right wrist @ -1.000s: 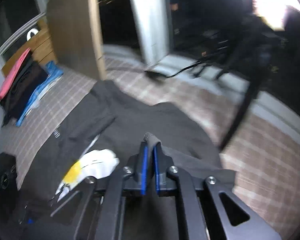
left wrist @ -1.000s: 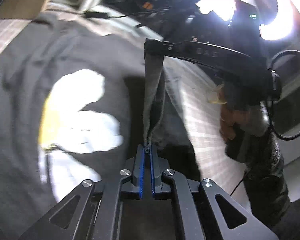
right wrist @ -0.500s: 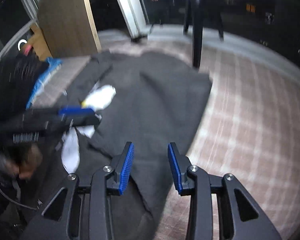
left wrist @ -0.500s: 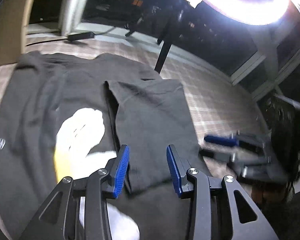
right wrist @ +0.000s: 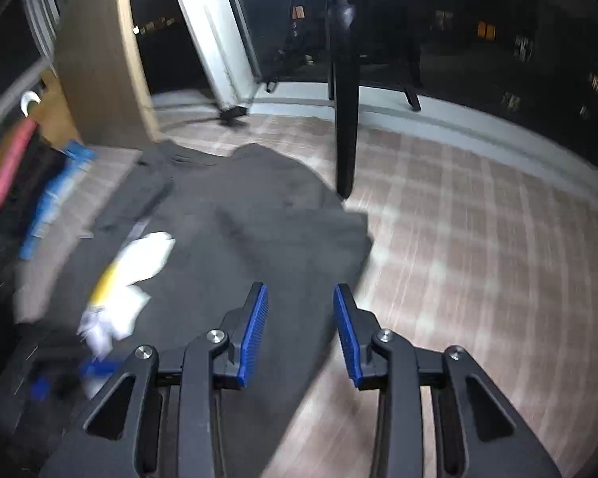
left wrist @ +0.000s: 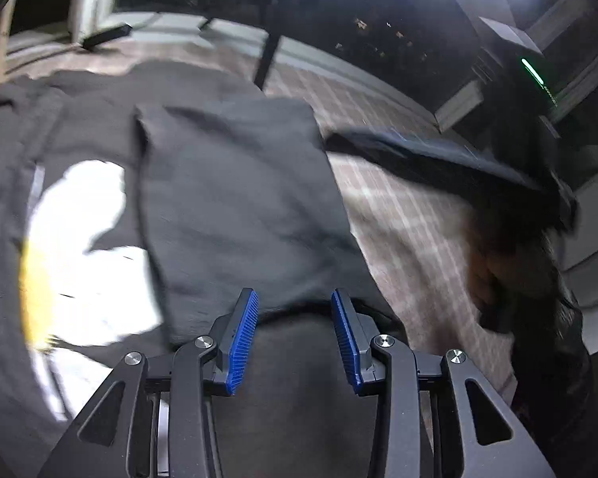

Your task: Fold clothes

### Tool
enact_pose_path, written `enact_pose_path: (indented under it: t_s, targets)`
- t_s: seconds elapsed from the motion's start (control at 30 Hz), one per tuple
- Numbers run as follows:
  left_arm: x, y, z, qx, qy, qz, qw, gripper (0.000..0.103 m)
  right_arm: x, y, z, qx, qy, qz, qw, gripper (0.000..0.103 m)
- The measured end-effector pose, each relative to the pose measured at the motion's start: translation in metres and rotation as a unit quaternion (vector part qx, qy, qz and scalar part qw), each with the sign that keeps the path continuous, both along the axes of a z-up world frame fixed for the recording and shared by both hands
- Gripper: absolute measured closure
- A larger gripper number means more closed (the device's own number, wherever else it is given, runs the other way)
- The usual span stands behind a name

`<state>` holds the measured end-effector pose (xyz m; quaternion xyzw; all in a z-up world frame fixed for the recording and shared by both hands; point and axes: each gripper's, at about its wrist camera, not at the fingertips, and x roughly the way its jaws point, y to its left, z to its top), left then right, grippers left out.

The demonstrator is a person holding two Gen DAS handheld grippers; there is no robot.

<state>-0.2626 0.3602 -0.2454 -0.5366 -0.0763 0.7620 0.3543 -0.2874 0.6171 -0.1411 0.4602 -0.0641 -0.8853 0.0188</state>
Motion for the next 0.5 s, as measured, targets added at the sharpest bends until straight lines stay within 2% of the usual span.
enact_pose_path:
  t_s: [0.1,0.2,0.3,0.33,0.5]
  targets:
    - [0.004,0.014,-0.004,0.010,0.002,-0.010,0.9999,0.066,-0.023,0.013,-0.023,0.002,-0.016,-0.017,1.000,0.069]
    - [0.009,0.026,-0.006,0.015,0.006,-0.020,0.9997,0.066,-0.024,0.035,-0.028,0.000,-0.007,-0.061,0.998,0.070]
    - [0.013,0.018,-0.001,0.008,0.007,-0.020,0.9997,0.066,-0.013,0.043,-0.016,-0.018,0.012,-0.083,0.996,0.070]
    - [0.016,0.012,0.004,0.008,0.010,-0.016,0.9998,0.066,-0.008,0.041,-0.010,-0.013,0.018,-0.081,0.996,0.070]
    - [0.041,-0.032,0.032,0.002,0.032,-0.002,0.9995,0.066,0.047,0.044,0.027,-0.058,0.040,-0.064,0.995,0.068]
